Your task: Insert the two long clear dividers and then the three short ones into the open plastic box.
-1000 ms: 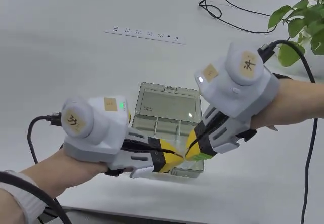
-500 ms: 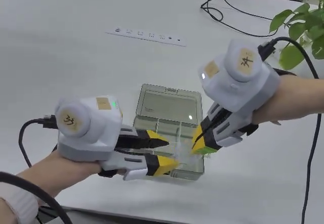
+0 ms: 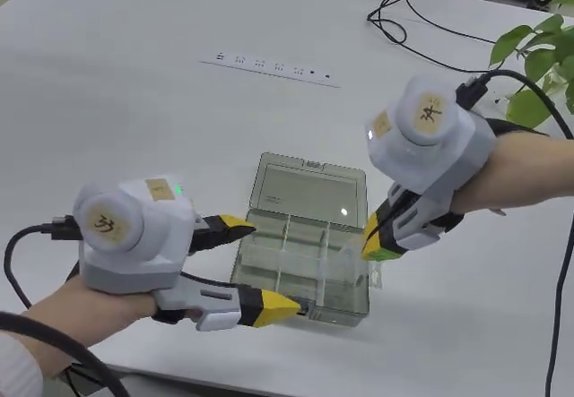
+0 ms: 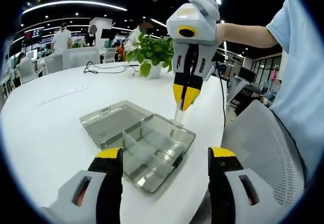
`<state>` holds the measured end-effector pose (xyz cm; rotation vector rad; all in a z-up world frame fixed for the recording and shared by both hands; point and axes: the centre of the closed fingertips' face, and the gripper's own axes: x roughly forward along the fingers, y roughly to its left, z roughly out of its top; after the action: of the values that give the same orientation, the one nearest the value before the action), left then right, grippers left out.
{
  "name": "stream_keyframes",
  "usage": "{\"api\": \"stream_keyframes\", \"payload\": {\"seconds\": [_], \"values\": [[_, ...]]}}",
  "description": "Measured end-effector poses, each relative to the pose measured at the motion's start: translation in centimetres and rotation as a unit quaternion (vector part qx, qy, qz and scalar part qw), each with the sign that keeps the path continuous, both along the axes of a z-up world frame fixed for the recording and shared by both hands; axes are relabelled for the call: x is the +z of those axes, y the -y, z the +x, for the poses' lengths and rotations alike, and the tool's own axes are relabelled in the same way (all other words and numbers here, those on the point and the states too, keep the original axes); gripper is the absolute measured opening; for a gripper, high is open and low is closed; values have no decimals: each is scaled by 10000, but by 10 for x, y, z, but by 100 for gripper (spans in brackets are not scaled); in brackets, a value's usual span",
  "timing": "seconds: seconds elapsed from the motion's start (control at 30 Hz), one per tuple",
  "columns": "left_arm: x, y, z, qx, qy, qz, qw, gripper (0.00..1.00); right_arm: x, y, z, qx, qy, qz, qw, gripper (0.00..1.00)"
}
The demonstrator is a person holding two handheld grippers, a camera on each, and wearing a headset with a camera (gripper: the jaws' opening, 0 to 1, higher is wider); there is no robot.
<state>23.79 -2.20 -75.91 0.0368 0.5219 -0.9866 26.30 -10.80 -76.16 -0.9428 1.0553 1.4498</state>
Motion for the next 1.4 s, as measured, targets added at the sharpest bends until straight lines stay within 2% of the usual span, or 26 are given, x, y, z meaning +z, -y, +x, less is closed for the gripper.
{"api": "stream_keyframes", "payload": {"seconds": [0.1,0.23,0.5,0.67,0.9,1.17,1.4], "values": [[-1,-8,2,198,3,9,9998,78,-3,1,4,-44,56,-120,9999,2],[-7,-18,6,511,-63,107,9986,100,-3,-1,3,-57,30,-143,9999,2],[-5,-28,4,623,-30,70,9980,100,-7,-1,6,-38,48,-272,9996,2],[-4,-30,3,671,-14,77,9977,100,-12,1,7,-72,-6,-382,9992,2],[-5,-33,1,727,-43,51,9973,99,-13,-4,6,-28,-45,-353,9994,2],[-7,-36,0,789,-93,28,9968,98,-17,-3,10,-40,-87,-440,9990,2],[-8,-34,0,767,-112,3,9970,96,-20,-4,10,47,-46,-539,9985,2]]}}
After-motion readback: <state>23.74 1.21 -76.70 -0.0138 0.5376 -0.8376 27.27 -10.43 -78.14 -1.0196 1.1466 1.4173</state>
